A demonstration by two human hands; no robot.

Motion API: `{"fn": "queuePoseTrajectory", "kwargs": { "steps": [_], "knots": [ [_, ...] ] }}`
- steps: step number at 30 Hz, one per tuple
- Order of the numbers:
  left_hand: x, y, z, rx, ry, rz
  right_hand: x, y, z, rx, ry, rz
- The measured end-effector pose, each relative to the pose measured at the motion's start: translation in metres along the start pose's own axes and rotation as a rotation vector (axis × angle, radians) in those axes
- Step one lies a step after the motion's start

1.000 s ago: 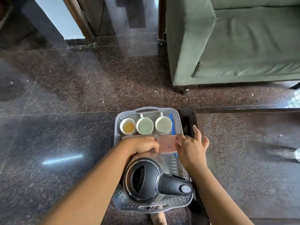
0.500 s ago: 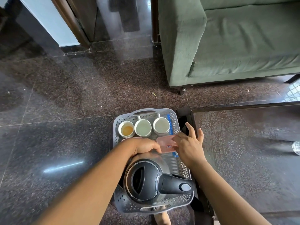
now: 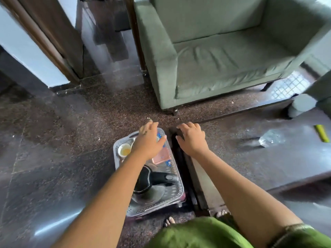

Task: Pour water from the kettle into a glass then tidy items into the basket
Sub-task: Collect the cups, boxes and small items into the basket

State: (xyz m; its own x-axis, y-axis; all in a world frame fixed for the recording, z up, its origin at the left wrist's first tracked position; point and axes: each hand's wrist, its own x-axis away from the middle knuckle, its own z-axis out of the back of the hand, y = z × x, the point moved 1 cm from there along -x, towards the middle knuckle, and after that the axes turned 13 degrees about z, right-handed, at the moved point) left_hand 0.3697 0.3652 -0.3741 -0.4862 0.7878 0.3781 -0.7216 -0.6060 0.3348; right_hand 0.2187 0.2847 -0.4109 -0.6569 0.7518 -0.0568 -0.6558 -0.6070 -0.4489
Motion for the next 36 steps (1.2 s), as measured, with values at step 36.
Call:
{"fn": "queuePoseTrajectory", "kwargs": {
  "steps": [36],
  "knots": [
    [0.096, 0.636, -0.278, -0.090, -0.100, -0.331, 0.288, 0.577, 0.342, -0.015, 0.162, -0.697]
  ]
}}
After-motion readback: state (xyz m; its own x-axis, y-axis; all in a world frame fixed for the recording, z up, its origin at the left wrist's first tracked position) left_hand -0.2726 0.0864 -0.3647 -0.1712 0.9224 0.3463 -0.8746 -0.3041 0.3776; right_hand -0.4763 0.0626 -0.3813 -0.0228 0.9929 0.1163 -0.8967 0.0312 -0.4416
